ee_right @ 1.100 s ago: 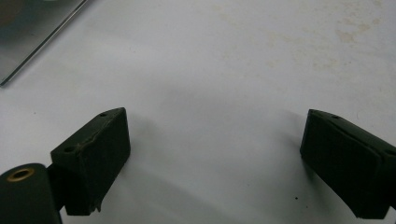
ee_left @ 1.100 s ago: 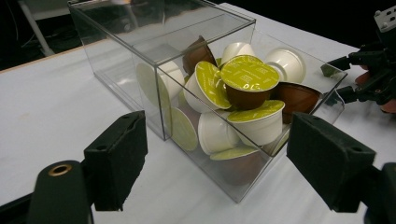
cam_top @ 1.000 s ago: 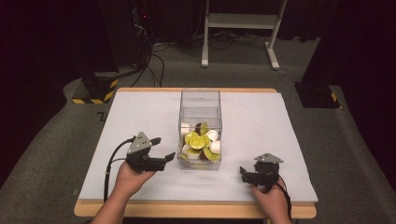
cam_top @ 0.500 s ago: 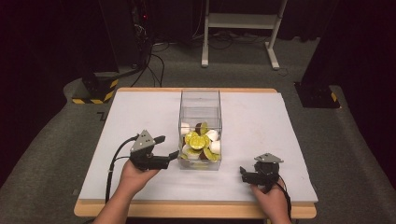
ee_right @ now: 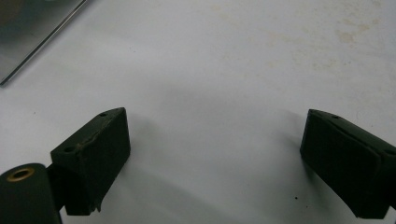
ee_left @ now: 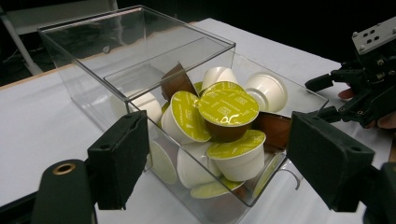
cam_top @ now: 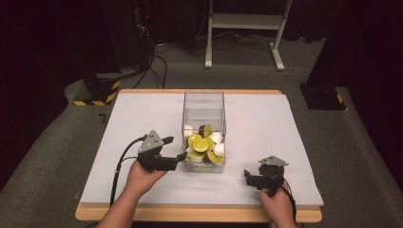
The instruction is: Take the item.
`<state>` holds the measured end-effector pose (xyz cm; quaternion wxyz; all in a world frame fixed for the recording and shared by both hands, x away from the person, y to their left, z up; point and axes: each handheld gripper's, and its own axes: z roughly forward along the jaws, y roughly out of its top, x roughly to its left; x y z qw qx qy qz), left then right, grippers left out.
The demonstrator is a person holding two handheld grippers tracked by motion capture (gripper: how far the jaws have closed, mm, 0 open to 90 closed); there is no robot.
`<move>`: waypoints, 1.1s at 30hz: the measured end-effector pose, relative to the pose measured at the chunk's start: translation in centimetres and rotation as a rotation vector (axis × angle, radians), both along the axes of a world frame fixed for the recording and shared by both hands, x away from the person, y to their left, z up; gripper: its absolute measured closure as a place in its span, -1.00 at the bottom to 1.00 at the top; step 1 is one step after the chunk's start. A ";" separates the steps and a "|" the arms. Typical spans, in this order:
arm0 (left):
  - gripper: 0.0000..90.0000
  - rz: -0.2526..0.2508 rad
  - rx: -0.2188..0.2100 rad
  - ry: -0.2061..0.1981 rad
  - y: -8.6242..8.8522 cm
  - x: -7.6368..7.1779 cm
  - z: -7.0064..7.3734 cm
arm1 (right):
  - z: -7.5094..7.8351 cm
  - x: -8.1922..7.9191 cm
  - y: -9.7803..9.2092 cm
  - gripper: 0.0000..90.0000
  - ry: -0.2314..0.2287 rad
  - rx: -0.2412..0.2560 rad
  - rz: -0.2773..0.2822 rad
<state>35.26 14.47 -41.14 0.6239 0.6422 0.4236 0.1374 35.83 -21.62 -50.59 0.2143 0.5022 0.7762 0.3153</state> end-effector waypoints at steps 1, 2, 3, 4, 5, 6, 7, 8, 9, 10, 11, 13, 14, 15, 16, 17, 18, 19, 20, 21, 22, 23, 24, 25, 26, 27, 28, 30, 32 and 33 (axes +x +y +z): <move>-0.52 0.000 -0.001 0.001 -0.1 0.0 0.0 | 0.0 0.0 0.0 -0.82 -0.001 0.001 -0.001; -0.52 0.002 -0.008 0.002 -0.2 0.0 0.0 | 0.0 0.0 0.0 -0.82 -0.001 0.001 -0.001; -0.52 -0.002 -0.006 0.003 -0.3 0.1 0.0 | 0.0 0.0 0.0 -0.82 0.000 0.001 -0.001; -0.52 -0.006 0.001 0.001 -0.4 0.1 -0.1 | 0.0 0.0 0.0 -0.82 -0.001 0.001 -0.001; -0.52 -0.004 -0.005 0.003 -0.5 0.1 -0.1 | 0.0 0.0 0.0 -0.82 0.000 0.001 0.000; -0.52 -0.009 0.002 0.003 -0.6 0.1 -0.1 | 0.0 0.0 0.0 -0.82 0.000 0.001 0.000; -0.52 -0.012 0.003 0.003 -0.7 0.2 -0.1 | 0.0 0.0 0.0 -0.82 0.000 0.001 -0.001; -0.52 -0.011 0.002 0.004 -0.8 0.2 -0.1 | 0.0 0.0 0.0 -0.82 -0.001 0.001 0.000; -0.52 -0.013 0.001 0.005 -0.9 0.2 -0.1 | 0.0 0.0 0.0 -0.82 -0.001 0.001 0.000; -0.52 -0.013 0.001 0.005 -1.0 0.2 0.0 | 0.0 0.0 0.0 -0.82 -0.001 0.001 -0.001; -0.52 -0.017 0.005 0.003 -1.1 0.3 0.0 | 0.0 0.0 0.0 -0.82 -0.001 0.001 0.000; -0.52 -0.017 -0.002 0.005 -1.3 0.3 0.0 | 0.0 0.0 0.0 -0.82 -0.001 0.001 0.000; -0.52 -0.017 0.001 0.005 -1.3 0.4 0.0 | 0.0 0.0 0.0 -0.82 0.000 0.001 0.000; -0.52 -0.020 0.002 0.007 -1.4 0.4 0.0 | 0.0 0.0 0.0 -0.82 0.000 0.001 0.000; -0.52 -0.017 -0.006 0.009 -1.5 0.5 0.0 | 0.0 0.0 0.0 -0.82 -0.001 0.001 0.000; -0.52 -0.020 -0.005 0.012 -1.6 0.5 0.0 | 0.0 0.0 0.0 -0.82 -0.001 0.001 0.000; -0.52 -0.022 -0.001 0.012 -1.7 0.6 -0.1 | 0.0 0.0 0.0 -0.82 -0.001 0.001 0.000; -0.52 -0.025 0.001 0.013 -1.8 0.7 -0.1 | 0.0 0.0 0.0 -0.82 0.000 0.001 0.000; -0.52 -0.028 0.006 0.013 -1.8 0.7 -0.1 | 0.0 0.0 0.0 -0.82 -0.001 0.001 0.000; -0.52 -0.030 -0.001 0.016 -2.0 0.8 -0.1 | 0.0 0.0 0.0 -0.82 0.000 0.002 0.000; -0.51 -0.032 -0.002 0.018 -2.1 0.8 -0.1 | 0.0 0.0 0.0 -0.82 0.000 0.002 0.000; -0.51 -0.036 0.001 0.017 -2.2 0.9 -0.1 | 0.0 0.0 0.0 -0.82 0.000 0.002 0.000; -0.51 -0.036 0.000 0.018 -2.2 0.9 -0.1 | 0.0 0.0 0.0 -0.82 -0.001 0.001 0.000; -0.51 -0.036 -0.003 0.020 -2.3 1.0 -0.1 | 0.0 0.0 0.0 -0.82 -0.001 0.001 0.000; -0.51 -0.037 -0.005 0.022 -2.4 1.0 -0.1 | 0.0 0.0 0.0 -0.82 0.000 0.001 0.000; -0.51 -0.041 -0.001 0.020 -2.5 1.1 -0.1 | 0.0 0.0 0.0 -0.82 0.000 0.002 0.000; -0.51 -0.041 -0.005 0.023 -2.5 1.2 -0.1 | 0.0 0.0 0.0 -0.82 -0.001 0.001 0.000; -0.51 -0.044 -0.005 0.026 -2.6 1.4 -0.2 | 0.0 0.0 0.0 -0.82 -0.001 0.001 0.000; -0.51 -0.047 -0.001 0.028 -2.6 1.5 -0.3 | 0.0 0.0 0.0 -0.82 -0.001 0.001 0.000; -0.51 -0.044 -0.010 0.035 -2.7 1.7 -0.3 | 0.0 0.0 0.0 -0.82 -0.001 0.001 0.000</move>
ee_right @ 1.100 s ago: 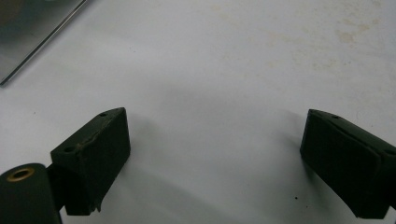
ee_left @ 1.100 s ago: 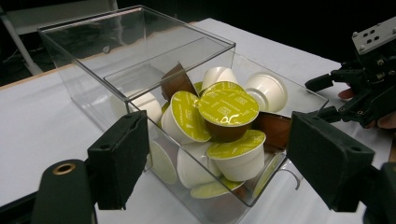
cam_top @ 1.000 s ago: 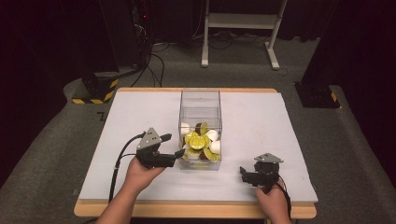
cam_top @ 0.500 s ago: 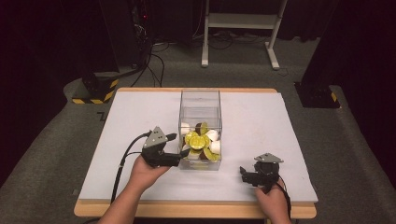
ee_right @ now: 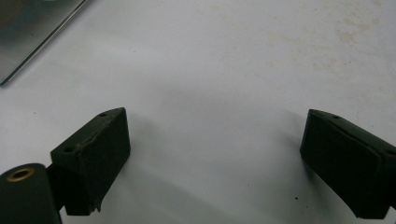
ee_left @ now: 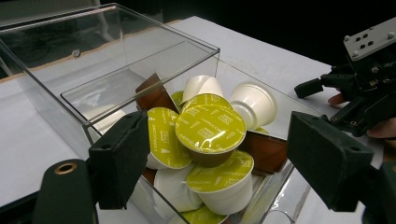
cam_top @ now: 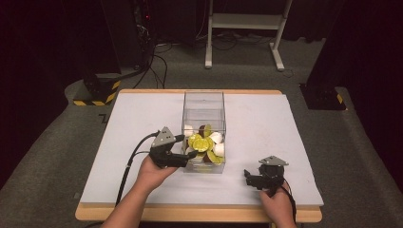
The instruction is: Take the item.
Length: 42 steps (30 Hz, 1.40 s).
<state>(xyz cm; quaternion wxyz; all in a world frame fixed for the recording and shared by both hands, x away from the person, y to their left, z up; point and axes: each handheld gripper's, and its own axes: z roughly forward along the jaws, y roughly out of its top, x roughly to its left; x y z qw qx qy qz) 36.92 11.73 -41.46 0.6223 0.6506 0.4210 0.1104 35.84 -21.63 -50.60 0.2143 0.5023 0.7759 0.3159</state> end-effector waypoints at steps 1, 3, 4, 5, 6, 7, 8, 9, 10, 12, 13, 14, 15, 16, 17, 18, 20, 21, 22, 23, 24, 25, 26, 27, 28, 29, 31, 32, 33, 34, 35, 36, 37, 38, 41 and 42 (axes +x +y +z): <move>-0.51 -0.002 0.002 0.003 0.0 0.1 -0.1 | 0.0 0.0 0.0 -0.82 0.000 0.000 0.000; -0.51 -0.004 0.006 0.006 -0.2 0.3 -0.2 | 0.0 0.0 0.0 -0.82 0.000 0.000 0.000; -0.51 -0.006 0.008 0.007 -0.2 0.3 -0.2 | 0.0 0.0 0.0 -0.82 0.001 0.000 0.001; -0.51 -0.005 0.010 0.007 -0.3 0.4 -0.2 | 0.0 0.0 0.0 -0.82 0.000 0.000 0.000; -0.51 -0.004 0.009 0.011 -0.4 0.5 -0.3 | 0.0 0.0 0.0 -0.82 0.000 0.000 0.000; -0.51 -0.004 0.010 0.011 -0.5 0.6 -0.3 | 0.0 0.0 0.0 -0.82 0.001 0.000 0.000; -0.51 -0.004 0.009 0.012 -0.6 0.6 -0.2 | 0.0 0.0 0.0 -0.82 0.000 0.000 0.000; -0.51 -0.009 0.018 0.010 -0.7 0.7 -0.2 | 0.0 0.0 0.0 -0.82 0.000 0.000 0.000; -0.51 -0.011 0.020 0.011 -0.8 0.8 -0.2 | 0.0 0.0 0.0 -0.82 0.000 0.000 0.000; -0.51 -0.014 0.021 0.011 -0.9 0.9 -0.2 | 0.0 0.0 0.0 -0.82 0.000 0.000 0.000; -0.51 -0.014 0.022 0.012 -1.1 1.0 -0.1 | 0.0 0.0 0.0 -0.82 0.000 0.000 0.000; -0.51 -0.013 0.022 0.013 -1.2 1.0 -0.1 | 0.0 0.0 0.0 -0.82 0.001 0.000 0.001; -0.51 -0.016 0.027 0.014 -1.2 1.1 -0.1 | 0.0 0.0 0.0 -0.82 0.001 0.000 0.001; -0.51 -0.013 0.025 0.013 -1.3 1.2 -0.2 | 0.0 0.0 0.0 -0.82 0.001 0.000 0.001; -0.51 -0.015 0.027 0.015 -1.4 1.3 -0.2 | 0.0 0.0 0.0 -0.82 0.001 0.000 0.000; -0.51 -0.019 0.031 0.017 -1.5 1.3 -0.2 | 0.0 0.0 0.0 -0.82 0.000 0.000 0.000; -0.51 -0.020 0.025 0.020 -1.7 1.5 -0.2 | 0.0 0.0 0.0 -0.82 0.000 0.000 0.000; -0.51 -0.021 0.026 0.024 -1.7 1.6 -0.3 | 0.0 0.0 0.0 -0.82 0.000 0.000 0.000; -0.51 -0.021 0.028 0.026 -1.8 1.7 -0.4 | 0.0 0.0 0.0 -0.82 0.001 0.000 0.001; -0.51 -0.021 0.029 0.030 -1.9 1.7 -0.5 | 0.0 0.0 0.0 -0.82 0.000 0.000 0.000; -0.51 -0.024 0.037 0.027 -1.9 1.9 -0.5 | 0.0 0.0 0.0 -0.82 0.000 0.000 0.000; -0.51 -0.021 0.032 0.033 -2.1 1.9 -0.6 | 0.0 0.0 0.0 -0.82 0.000 0.000 0.000; -0.51 -0.024 0.038 0.035 -2.1 2.0 -0.7 | 0.0 0.0 0.0 -0.82 0.001 0.001 0.000; -0.51 -0.029 0.046 0.038 -2.1 2.1 -0.8 | 0.0 0.0 0.0 -0.82 0.000 0.000 0.000; -0.51 -0.027 0.049 0.039 -2.2 2.1 -0.8 | 0.0 0.0 0.0 -0.82 0.000 0.000 0.000; -0.51 -0.024 0.052 0.039 -2.3 2.2 -0.9 | 0.0 0.0 0.0 -0.82 0.000 0.000 0.000; -0.51 -0.023 0.046 0.050 -2.4 2.3 -0.9 | 0.0 0.0 0.0 -0.82 0.000 0.000 0.000; -0.51 -0.031 0.056 0.047 -2.4 2.4 -0.9 | 0.0 0.0 0.0 -0.82 0.000 0.000 0.000; -0.51 -0.031 0.055 0.048 -2.4 2.4 -0.8 | 0.0 0.0 0.0 -0.82 0.000 0.000 0.000; -0.51 -0.035 0.065 0.048 -2.6 2.5 -0.8 | 0.0 0.0 0.0 -0.82 0.000 0.000 0.000; -0.51 -0.036 0.065 0.051 -2.7 2.5 -0.9 | 0.0 0.0 0.0 -0.82 0.000 0.000 0.000; -0.51 -0.031 0.060 0.058 -2.9 2.6 -0.9 | 0.0 0.0 0.0 -0.82 0.000 0.000 0.000; -0.51 -0.036 0.071 0.061 -2.9 2.7 -0.9 | 0.0 0.0 0.0 -0.82 0.000 0.000 0.000; -0.51 -0.036 0.075 0.066 -3.0 2.8 -1.0 | 0.0 0.0 0.0 -0.82 0.000 0.000 0.000; -0.51 -0.039 0.091 0.083 -3.2 3.1 -1.3 | 0.0 0.0 0.0 -0.82 0.000 0.001 -0.001; -0.51 -0.041 0.089 0.089 -3.3 3.2 -1.3 | 0.0 0.0 0.0 -0.82 0.000 0.000 0.000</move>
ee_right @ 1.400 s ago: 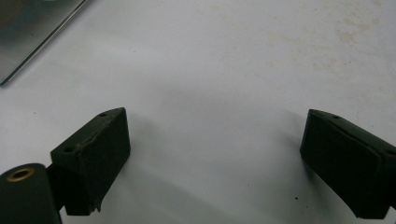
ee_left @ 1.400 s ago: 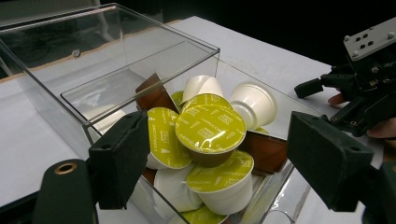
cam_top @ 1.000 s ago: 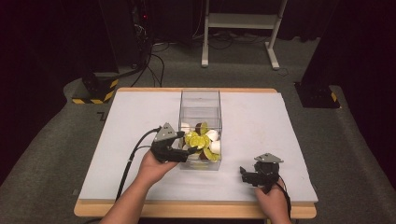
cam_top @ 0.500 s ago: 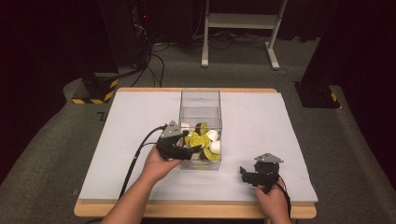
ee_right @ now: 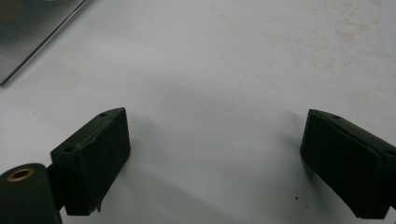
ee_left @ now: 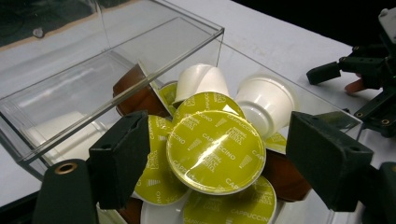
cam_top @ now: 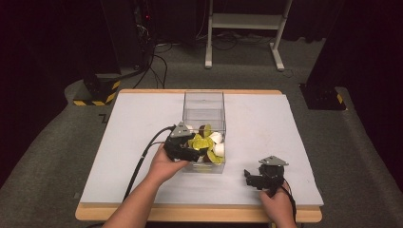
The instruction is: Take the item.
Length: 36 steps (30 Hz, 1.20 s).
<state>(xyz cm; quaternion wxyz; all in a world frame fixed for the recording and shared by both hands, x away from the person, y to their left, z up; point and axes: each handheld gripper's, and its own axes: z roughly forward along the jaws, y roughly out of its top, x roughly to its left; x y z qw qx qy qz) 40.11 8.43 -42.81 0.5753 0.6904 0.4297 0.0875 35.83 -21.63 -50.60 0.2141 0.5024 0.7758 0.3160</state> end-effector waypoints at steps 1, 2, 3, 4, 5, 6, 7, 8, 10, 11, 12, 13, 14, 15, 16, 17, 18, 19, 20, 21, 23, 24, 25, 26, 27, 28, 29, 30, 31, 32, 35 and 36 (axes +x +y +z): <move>-0.52 -0.006 0.007 0.005 -0.1 0.0 -0.1 | 0.0 0.0 0.0 -0.82 -0.001 0.000 -0.001; -0.55 -0.013 0.024 0.005 -0.1 0.1 -0.2 | 0.0 0.0 0.0 -0.82 -0.001 0.000 0.000; -0.57 -0.011 0.025 0.011 -0.3 0.1 -0.2 | 0.0 0.0 0.0 -0.82 0.000 0.000 0.000; -0.57 -0.004 0.017 0.016 -0.4 0.1 -0.3 | 0.0 0.0 0.0 -0.82 -0.001 0.000 0.000; -0.58 -0.014 0.029 0.016 -0.3 0.2 -0.3 | 0.0 0.0 0.0 -0.82 0.000 0.000 0.000; -0.57 -0.011 0.023 0.021 -0.4 0.2 -0.3 | 0.0 0.0 0.0 -0.82 0.000 0.000 0.000; -0.57 -0.006 0.014 0.027 -0.4 0.3 -0.3 | 0.0 0.0 0.0 -0.82 -0.001 0.000 0.000; -0.56 -0.010 0.019 0.026 -0.4 0.3 -0.3 | 0.0 0.0 0.0 -0.82 0.000 0.000 0.000; -0.55 -0.014 0.029 0.025 -0.4 0.4 -0.4 | 0.0 0.0 0.0 -0.82 0.000 0.001 -0.001; -0.53 -0.012 0.027 0.027 -0.4 0.4 -0.5 | 0.0 0.0 0.0 -0.82 0.001 0.001 0.000; -0.53 -0.010 0.032 0.026 -0.5 0.4 -0.5 | 0.0 0.0 0.0 -0.82 -0.001 0.000 -0.001; -0.53 -0.011 0.036 0.026 -0.5 0.4 -0.6 | 0.0 0.0 0.0 -0.82 0.000 0.001 -0.001; -0.52 -0.012 0.042 0.021 -0.5 0.3 -0.6 | 0.0 0.0 0.0 -0.82 0.000 0.001 -0.001; -0.51 -0.013 0.041 0.022 -0.6 0.3 -0.7 | 0.0 0.0 0.0 -0.82 0.000 0.001 -0.001; -0.51 -0.010 0.032 0.026 -0.6 0.3 -0.7 | 0.0 0.0 0.0 -0.82 0.000 0.001 -0.001; -0.50 -0.017 0.042 0.021 -0.6 0.3 -0.7 | 0.0 0.0 0.0 -0.82 0.000 0.000 0.000; -0.50 -0.018 0.045 0.019 -0.6 0.3 -0.7 | 0.0 0.0 0.0 -0.82 0.000 0.000 0.000; -0.49 -0.020 0.046 0.019 -0.6 0.3 -0.7 | 0.0 0.0 0.0 -0.82 0.001 0.001 0.000; -0.48 -0.019 0.046 0.017 -0.7 0.3 -0.8 | 0.0 0.0 0.0 -0.82 0.000 0.001 -0.001; -0.47 -0.014 0.039 0.019 -0.8 0.2 -0.8 | 0.0 0.0 0.0 -0.82 0.000 0.000 0.000; -0.44 -0.022 0.058 0.009 -0.8 0.1 -0.9 | 0.0 0.0 0.0 -0.82 0.000 0.001 -0.001; -0.43 -0.024 0.062 0.007 -0.8 0.1 -0.9 | 0.0 0.0 0.0 -0.82 0.000 0.001 0.000; -0.41 -0.018 0.056 0.006 -0.8 0.0 -0.9 | 0.0 0.0 0.0 -0.82 0.000 0.000 0.000; -0.39 -0.016 0.055 0.004 -0.8 0.0 -1.0 | 0.0 0.0 0.0 -0.82 -0.001 0.000 0.000; -0.36 -0.022 0.064 -0.001 -0.7 0.0 -1.0 | 0.0 0.0 0.0 -0.82 -0.001 0.000 0.000; -0.34 -0.024 0.068 -0.005 -0.6 0.0 -1.0 | 0.0 0.0 0.0 -0.82 -0.001 -0.001 0.000; -0.31 -0.016 0.062 -0.008 -0.6 -0.1 -1.0 | 0.0 0.0 0.0 -0.82 0.000 0.000 0.000; -0.29 -0.016 0.063 -0.010 -0.6 -0.1 -1.0 | 0.0 0.0 0.0 -0.82 0.000 0.001 -0.001; -0.27 -0.017 0.062 -0.010 -0.5 -0.2 -1.0 | 0.0 0.0 0.0 -0.82 -0.001 0.000 0.000; -0.24 -0.015 0.055 -0.010 -0.5 -0.2 -1.0 | 0.0 0.0 0.0 -0.82 0.000 0.001 -0.001; -0.18 -0.021 0.062 -0.014 -0.4 -0.3 -1.0 | 0.0 0.0 0.0 -0.82 -0.001 0.000 0.000; -0.18 -0.010 0.046 -0.012 -0.4 -0.3 -1.0 | 0.0 0.0 0.0 -0.82 -0.001 0.000 0.000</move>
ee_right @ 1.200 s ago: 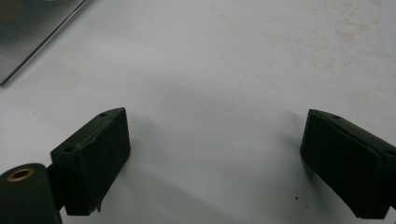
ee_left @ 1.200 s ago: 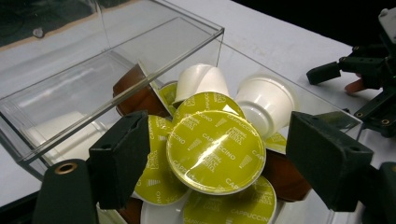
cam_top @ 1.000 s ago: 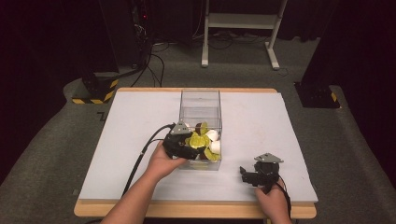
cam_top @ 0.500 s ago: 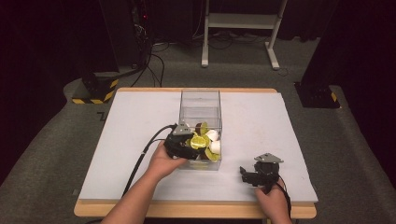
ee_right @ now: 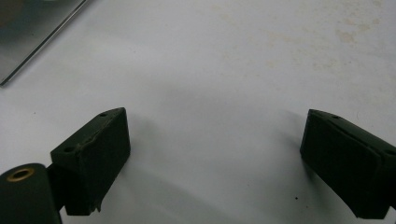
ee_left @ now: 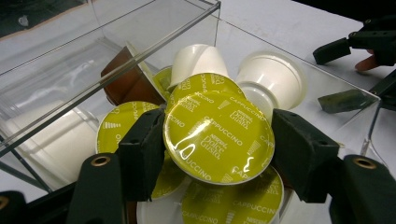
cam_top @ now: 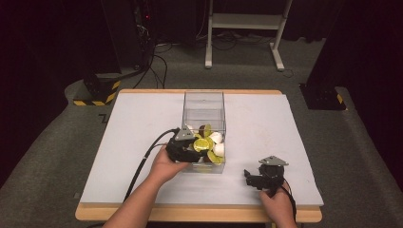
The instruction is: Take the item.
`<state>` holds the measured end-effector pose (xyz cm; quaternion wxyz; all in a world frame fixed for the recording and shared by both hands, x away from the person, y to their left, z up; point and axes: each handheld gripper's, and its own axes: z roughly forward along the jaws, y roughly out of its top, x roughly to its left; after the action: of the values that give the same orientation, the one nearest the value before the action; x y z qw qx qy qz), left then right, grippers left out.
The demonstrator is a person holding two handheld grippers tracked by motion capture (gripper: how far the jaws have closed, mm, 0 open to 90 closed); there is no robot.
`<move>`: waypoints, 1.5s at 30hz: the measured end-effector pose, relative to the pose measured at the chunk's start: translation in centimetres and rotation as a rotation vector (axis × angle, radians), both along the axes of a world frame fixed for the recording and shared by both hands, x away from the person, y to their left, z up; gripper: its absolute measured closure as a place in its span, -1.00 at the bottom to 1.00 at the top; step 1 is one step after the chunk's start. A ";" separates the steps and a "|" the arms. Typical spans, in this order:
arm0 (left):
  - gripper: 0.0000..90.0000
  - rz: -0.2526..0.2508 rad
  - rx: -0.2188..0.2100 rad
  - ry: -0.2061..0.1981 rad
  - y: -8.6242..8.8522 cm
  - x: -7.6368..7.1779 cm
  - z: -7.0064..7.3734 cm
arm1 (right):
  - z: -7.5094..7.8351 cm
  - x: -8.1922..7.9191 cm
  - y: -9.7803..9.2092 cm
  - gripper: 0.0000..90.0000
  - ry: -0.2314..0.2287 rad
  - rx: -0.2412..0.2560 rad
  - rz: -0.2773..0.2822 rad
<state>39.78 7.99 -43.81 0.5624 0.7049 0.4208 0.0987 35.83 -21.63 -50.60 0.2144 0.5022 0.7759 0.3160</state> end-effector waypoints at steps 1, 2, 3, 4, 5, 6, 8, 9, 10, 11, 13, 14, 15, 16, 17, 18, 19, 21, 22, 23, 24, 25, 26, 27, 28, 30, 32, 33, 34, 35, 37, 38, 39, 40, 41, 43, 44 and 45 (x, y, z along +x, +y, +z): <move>-0.17 0.000 -0.002 0.001 0.0 0.0 0.0 | 0.0 0.0 0.0 -0.82 0.000 0.000 0.000; -0.17 -0.003 0.003 -0.001 0.1 0.0 0.0 | 0.0 0.0 0.0 -0.82 0.000 0.000 0.000; -0.17 -0.004 0.004 -0.001 0.1 0.0 0.0 | 0.0 0.0 0.0 -0.82 0.000 0.000 0.000; -0.17 -0.004 0.003 -0.003 0.2 0.0 0.0 | 0.0 0.0 0.0 -0.82 0.000 0.000 0.000; -0.17 -0.002 -0.004 -0.003 0.2 -0.1 0.0 | 0.0 0.0 0.0 -0.82 0.001 0.000 0.000; -0.17 -0.001 -0.012 0.001 0.2 -0.1 0.1 | 0.0 0.0 0.0 -0.82 0.000 0.000 0.000; -0.17 -0.002 -0.021 0.001 0.4 -0.1 0.2 | 0.0 0.0 0.0 -0.82 0.000 0.001 0.000; -0.17 0.001 -0.030 0.003 0.5 -0.1 0.2 | 0.0 0.0 0.0 -0.82 0.000 0.001 -0.001; -0.17 0.007 -0.037 0.004 0.5 -0.1 0.2 | 0.0 0.0 0.0 -0.82 0.000 0.000 0.000; -0.17 0.008 -0.039 0.003 0.6 -0.1 0.2 | 0.0 0.0 0.0 -0.82 0.000 0.000 0.000; -0.17 0.010 -0.048 0.001 0.7 -0.1 0.3 | 0.0 0.0 0.0 -0.82 0.000 0.000 0.000; -0.17 0.007 -0.048 -0.001 0.8 -0.1 0.4 | 0.0 0.0 0.0 -0.82 0.000 0.001 -0.001; -0.17 0.004 -0.046 -0.003 0.9 -0.1 0.4 | 0.0 0.0 0.0 -0.82 0.000 0.000 0.000; -0.17 0.004 -0.045 -0.004 1.0 -0.1 0.4 | 0.0 0.0 0.0 -0.82 0.000 0.000 0.000; -0.17 0.011 -0.057 -0.003 1.0 -0.1 0.4 | 0.0 0.0 0.0 -0.82 0.000 0.001 -0.001; -0.17 0.011 -0.059 -0.002 1.0 -0.1 0.5 | 0.0 0.0 0.0 -0.82 0.000 0.000 0.000; -0.17 0.015 -0.067 -0.001 1.0 -0.2 0.5 | 0.0 0.0 0.0 -0.82 0.000 0.000 0.000; -0.17 0.016 -0.069 -0.004 1.1 -0.2 0.6 | 0.0 0.0 0.0 -0.82 0.000 0.001 0.000; -0.17 0.015 -0.075 -0.003 1.1 -0.2 0.6 | 0.0 0.0 0.0 -0.82 0.001 0.001 0.000; -0.17 0.014 -0.072 -0.006 1.1 -0.2 0.7 | 0.0 0.0 0.0 -0.82 0.000 0.000 0.000; -0.17 0.016 -0.080 -0.004 1.1 -0.3 0.8 | 0.0 0.0 0.0 -0.82 0.001 0.000 0.000; -0.17 0.015 -0.084 -0.005 1.2 -0.3 0.8 | 0.0 0.0 0.0 -0.82 0.001 0.000 0.000; -0.17 0.017 -0.088 -0.007 1.2 -0.3 0.9 | 0.0 0.0 0.0 -0.82 0.000 0.000 0.000; -0.17 0.018 -0.092 -0.009 1.2 -0.4 0.9 | 0.0 0.0 0.0 -0.82 0.001 0.000 0.000; -0.17 0.022 -0.102 -0.007 1.2 -0.4 1.0 | 0.0 0.0 0.0 -0.82 0.000 0.001 -0.001; -0.17 0.015 -0.101 -0.014 1.4 -0.4 1.1 | 0.0 0.0 0.0 -0.82 0.000 0.000 0.000; -0.17 0.021 -0.110 -0.014 1.5 -0.4 1.2 | 0.0 0.0 0.0 -0.82 0.000 0.000 0.000; -0.17 0.025 -0.121 -0.010 1.5 -0.4 1.3 | 0.0 0.0 0.0 -0.82 0.000 0.000 0.000; -0.17 0.019 -0.118 -0.016 1.7 -0.5 1.5 | 0.0 0.0 0.0 -0.82 0.000 0.000 0.000; -0.17 0.019 -0.118 -0.016 1.7 -0.5 1.5 | 0.0 0.0 0.0 -0.82 0.000 0.000 0.000; -0.17 0.019 -0.125 -0.020 1.9 -0.5 1.6 | 0.0 0.0 0.0 -0.82 0.001 0.001 0.000; -0.17 0.021 -0.132 -0.021 1.9 -0.5 1.8 | 0.0 0.0 0.0 -0.82 0.001 0.001 -0.001; -0.17 0.025 -0.137 -0.019 2.0 -0.5 1.8 | 0.0 0.0 0.0 -0.82 0.000 0.000 0.000; -0.17 0.021 -0.131 -0.025 2.1 -0.6 1.9 | 0.0 0.0 0.0 -0.82 0.000 0.000 0.000; -0.17 0.031 -0.144 -0.023 2.1 -0.6 2.0 | 0.0 0.0 0.0 -0.82 0.000 0.000 0.000; -0.17 0.030 -0.145 -0.027 2.3 -0.7 2.1 | 0.0 0.0 0.0 -0.82 0.000 0.000 0.000; -0.17 0.027 -0.142 -0.031 2.5 -0.7 2.2 | 0.0 0.0 0.0 -0.82 0.000 0.000 0.000; -0.17 0.033 -0.149 -0.029 2.6 -0.8 2.3 | 0.0 0.0 0.0 -0.82 0.001 0.001 0.000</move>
<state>39.00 10.55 -41.54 0.6176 0.6526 0.4304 0.0863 35.83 -21.63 -50.60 0.2140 0.5023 0.7759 0.3161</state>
